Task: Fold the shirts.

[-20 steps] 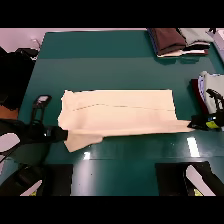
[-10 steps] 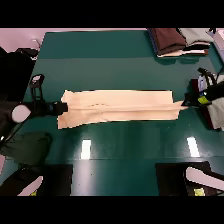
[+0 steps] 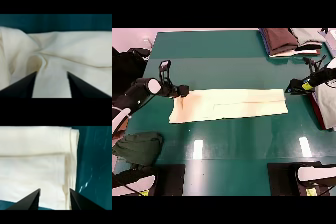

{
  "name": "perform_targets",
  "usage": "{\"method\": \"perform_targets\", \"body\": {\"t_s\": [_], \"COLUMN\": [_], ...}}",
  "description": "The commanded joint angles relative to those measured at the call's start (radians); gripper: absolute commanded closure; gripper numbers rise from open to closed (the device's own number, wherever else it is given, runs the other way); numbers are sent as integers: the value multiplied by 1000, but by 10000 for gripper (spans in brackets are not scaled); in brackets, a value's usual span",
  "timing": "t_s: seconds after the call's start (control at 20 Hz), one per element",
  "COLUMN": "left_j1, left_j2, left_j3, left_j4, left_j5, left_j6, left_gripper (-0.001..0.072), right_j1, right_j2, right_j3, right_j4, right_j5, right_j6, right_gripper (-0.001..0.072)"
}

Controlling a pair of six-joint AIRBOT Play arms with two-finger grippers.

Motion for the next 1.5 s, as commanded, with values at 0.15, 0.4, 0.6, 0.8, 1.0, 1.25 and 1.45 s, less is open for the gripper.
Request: {"method": "perform_targets", "body": {"t_s": [0.15,0.4,0.6,0.8,1.0,1.25,1.45], "left_j1": [-3,-3,-53,-192,-296,-395,-409], "left_j2": [-34,-37,-60,-134,-271,-486,-550], "left_j3": [161,161,161,162,253,459,505], "left_j4": [-6,-116,-167,-195,-234,-235,-262], "left_j5": [-148,-135,-98,-31,10,-24,-38], "left_j6": [8,8,7,6,8,8,8], "left_gripper": [199,685,685,686,687,686,687], "right_j1": [-144,-238,-152,-60,-32,103,229], "right_j2": [-22,-90,-164,-153,-34,127,152], "right_j3": [-27,-208,-251,-181,-14,187,341], "right_j4": [130,288,380,379,382,381,378], "right_j5": [54,61,-8,-56,38,75,80], "right_j6": [-117,-198,-229,-245,-239,-122,-79], "right_gripper": [148,140,210,701,701,701,700]}}
